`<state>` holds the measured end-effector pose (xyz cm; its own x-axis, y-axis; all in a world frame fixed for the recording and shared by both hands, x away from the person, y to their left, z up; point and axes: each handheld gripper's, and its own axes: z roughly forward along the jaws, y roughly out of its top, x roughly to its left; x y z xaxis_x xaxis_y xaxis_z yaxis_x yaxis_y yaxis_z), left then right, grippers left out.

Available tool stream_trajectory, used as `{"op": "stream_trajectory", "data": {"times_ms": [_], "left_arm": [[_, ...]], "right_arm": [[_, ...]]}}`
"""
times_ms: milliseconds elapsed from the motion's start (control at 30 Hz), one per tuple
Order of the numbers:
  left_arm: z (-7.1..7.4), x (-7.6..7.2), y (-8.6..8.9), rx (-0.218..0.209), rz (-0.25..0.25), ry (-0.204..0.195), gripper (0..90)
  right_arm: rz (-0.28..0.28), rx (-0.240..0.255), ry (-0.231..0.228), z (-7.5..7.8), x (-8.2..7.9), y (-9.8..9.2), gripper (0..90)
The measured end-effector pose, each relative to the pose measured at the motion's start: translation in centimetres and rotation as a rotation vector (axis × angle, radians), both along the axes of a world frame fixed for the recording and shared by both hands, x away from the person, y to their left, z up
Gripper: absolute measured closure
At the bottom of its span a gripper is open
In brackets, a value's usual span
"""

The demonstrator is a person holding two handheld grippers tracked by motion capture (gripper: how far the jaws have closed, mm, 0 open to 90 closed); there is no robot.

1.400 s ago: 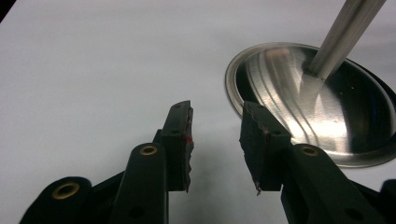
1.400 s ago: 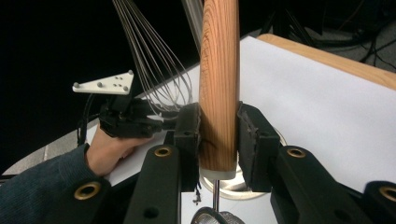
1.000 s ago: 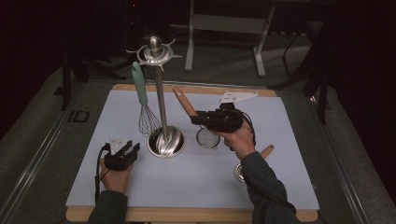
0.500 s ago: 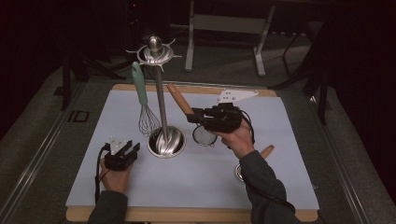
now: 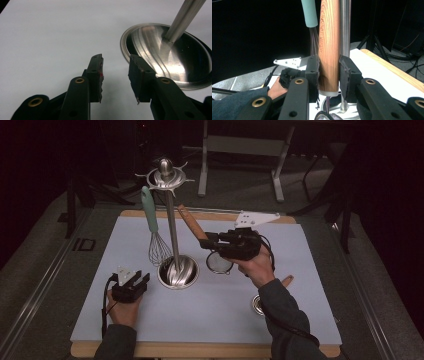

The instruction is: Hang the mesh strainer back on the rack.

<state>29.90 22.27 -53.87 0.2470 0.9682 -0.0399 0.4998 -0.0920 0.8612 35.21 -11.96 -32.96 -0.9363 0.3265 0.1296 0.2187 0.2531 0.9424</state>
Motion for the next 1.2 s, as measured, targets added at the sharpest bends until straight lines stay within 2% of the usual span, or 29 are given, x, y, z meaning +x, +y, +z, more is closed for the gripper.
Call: {"op": "stream_trajectory", "data": {"times_ms": [700, 1200], "left_arm": [[0.0, 0.0, 0.0, 0.000, 0.000, 0.001, 64.2], [0.0, 0.0, 0.0, -0.001, 0.000, 0.000, 64.1]], "right_arm": [[0.031, 0.097, -0.048, 2.9, -0.9, -0.8, 71.0], [0.078, 0.126, -0.068, 3.6, -1.4, 0.2, 71.0]]}}
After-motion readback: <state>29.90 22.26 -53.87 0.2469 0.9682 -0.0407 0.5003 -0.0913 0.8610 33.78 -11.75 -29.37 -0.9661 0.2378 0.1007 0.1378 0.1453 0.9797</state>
